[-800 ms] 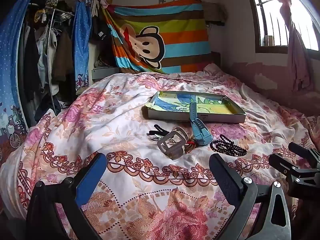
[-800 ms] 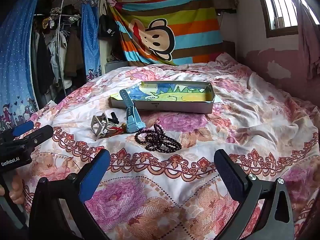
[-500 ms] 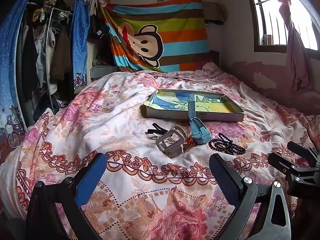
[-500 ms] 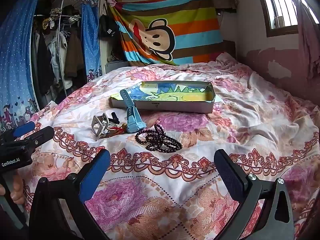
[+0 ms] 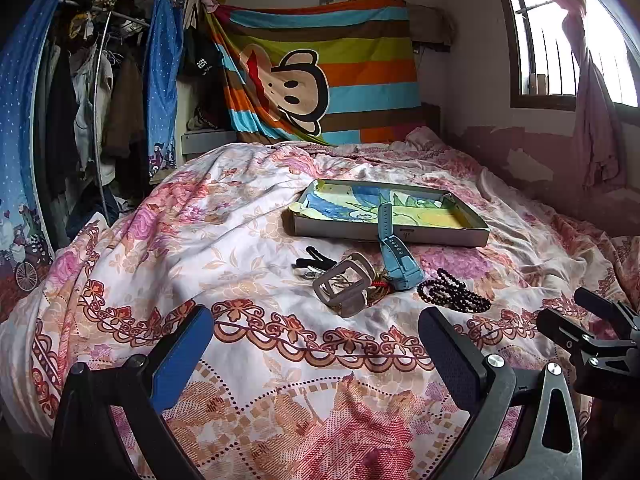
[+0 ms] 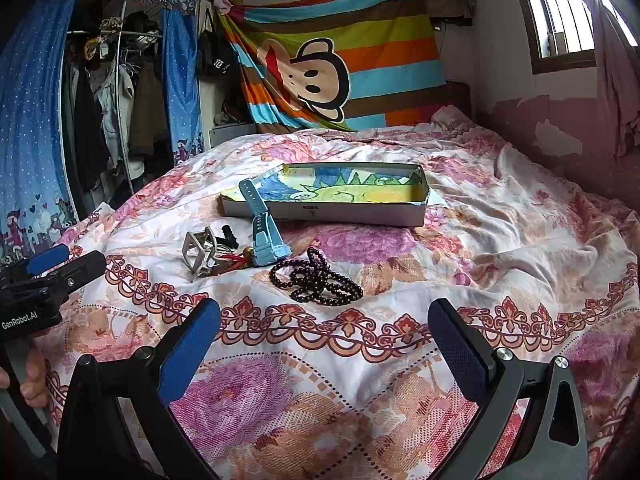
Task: Organize jewelry
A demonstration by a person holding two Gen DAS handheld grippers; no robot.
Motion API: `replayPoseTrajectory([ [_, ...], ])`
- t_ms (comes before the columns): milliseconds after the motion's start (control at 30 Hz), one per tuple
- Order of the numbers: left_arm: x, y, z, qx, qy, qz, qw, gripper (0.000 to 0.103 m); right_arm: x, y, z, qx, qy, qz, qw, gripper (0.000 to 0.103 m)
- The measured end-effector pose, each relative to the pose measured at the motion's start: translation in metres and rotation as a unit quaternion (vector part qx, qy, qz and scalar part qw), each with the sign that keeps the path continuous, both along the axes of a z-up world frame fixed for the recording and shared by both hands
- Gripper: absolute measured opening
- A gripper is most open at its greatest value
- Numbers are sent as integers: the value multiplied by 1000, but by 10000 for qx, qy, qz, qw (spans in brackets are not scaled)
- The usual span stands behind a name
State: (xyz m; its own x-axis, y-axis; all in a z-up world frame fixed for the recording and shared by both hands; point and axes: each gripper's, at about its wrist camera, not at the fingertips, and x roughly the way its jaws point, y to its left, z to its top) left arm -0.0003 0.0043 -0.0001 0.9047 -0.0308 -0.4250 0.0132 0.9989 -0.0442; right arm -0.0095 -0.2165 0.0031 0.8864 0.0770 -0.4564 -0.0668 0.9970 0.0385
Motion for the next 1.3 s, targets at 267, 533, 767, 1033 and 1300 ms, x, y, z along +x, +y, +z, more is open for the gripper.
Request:
replayPoseTrajectory([
  [267, 0, 1, 0, -62, 44, 40, 10000, 103, 1, -3, -4, 26, -2, -14, 10000, 102],
  [533, 1, 1, -1, -74, 70, 49, 9999, 103, 1, -4, -3, 41, -1, -8, 10000, 102],
  [767, 1, 2, -1, -77, 74, 39, 9999, 103, 1, -3, -3, 41, 1, -11, 10000, 102],
  [1033, 1, 2, -1, -77, 76, 43, 9999, 103, 1, -3, -3, 57, 7, 2, 10000, 102],
  [1300, 1, 2, -1, -78, 72, 40, 9999, 103, 3, -5, -4, 132, 58, -29, 9999, 102],
])
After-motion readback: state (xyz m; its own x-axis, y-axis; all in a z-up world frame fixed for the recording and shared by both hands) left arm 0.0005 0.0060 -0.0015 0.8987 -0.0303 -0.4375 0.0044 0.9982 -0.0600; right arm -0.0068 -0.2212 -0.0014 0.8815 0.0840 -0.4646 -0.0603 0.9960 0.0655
